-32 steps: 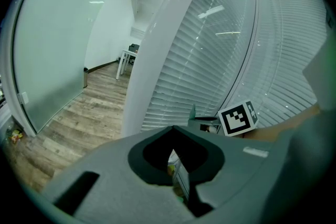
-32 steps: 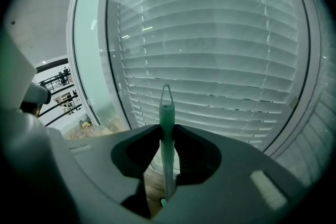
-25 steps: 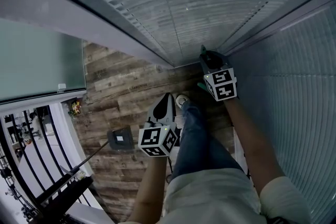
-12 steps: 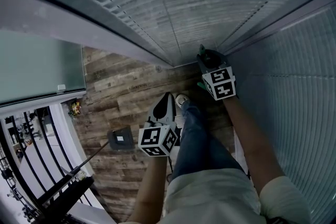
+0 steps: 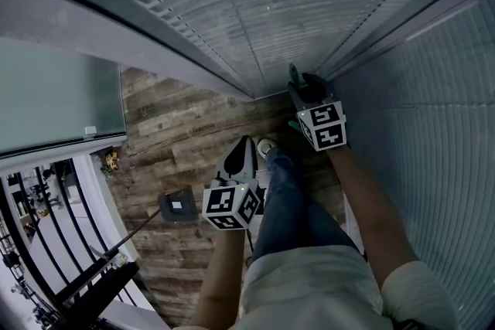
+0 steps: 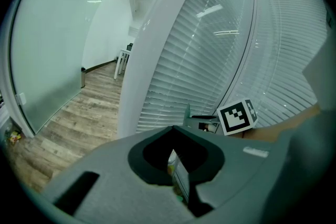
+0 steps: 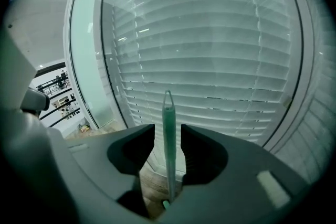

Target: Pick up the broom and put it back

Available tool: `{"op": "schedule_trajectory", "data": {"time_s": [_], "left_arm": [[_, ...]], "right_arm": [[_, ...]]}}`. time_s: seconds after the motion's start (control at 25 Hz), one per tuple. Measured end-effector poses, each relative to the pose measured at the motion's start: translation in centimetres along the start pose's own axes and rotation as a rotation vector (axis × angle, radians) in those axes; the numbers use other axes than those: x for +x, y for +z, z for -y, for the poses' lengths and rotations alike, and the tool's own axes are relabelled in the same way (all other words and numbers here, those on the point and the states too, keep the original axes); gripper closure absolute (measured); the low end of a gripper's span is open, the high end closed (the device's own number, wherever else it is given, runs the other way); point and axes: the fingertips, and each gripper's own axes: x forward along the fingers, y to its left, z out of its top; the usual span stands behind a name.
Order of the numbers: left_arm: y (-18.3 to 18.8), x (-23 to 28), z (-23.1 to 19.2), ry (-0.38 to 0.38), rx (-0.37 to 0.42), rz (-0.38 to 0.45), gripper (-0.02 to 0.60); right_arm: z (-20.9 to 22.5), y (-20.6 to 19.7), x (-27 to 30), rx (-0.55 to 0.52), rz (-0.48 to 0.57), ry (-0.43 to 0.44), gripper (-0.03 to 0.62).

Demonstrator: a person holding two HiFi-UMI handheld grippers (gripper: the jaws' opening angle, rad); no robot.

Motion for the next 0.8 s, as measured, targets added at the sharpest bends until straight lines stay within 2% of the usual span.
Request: {"op": "schedule_trajectory", "data": {"time_s": [0.48,0.8], "left_arm": [[0.5,-2.6,2.0,-0.009,0.003,0.010,0.577],[1.1,-5.0,3.4,-0.017,0.012,0.018,0.575]], "right_arm": [[-2.7,1.2,-5.8,0.023,0.049,-0.012,0.439],[-4.8,2.3,-10.7,0.041,0.089,-0.013,0.473]]}}
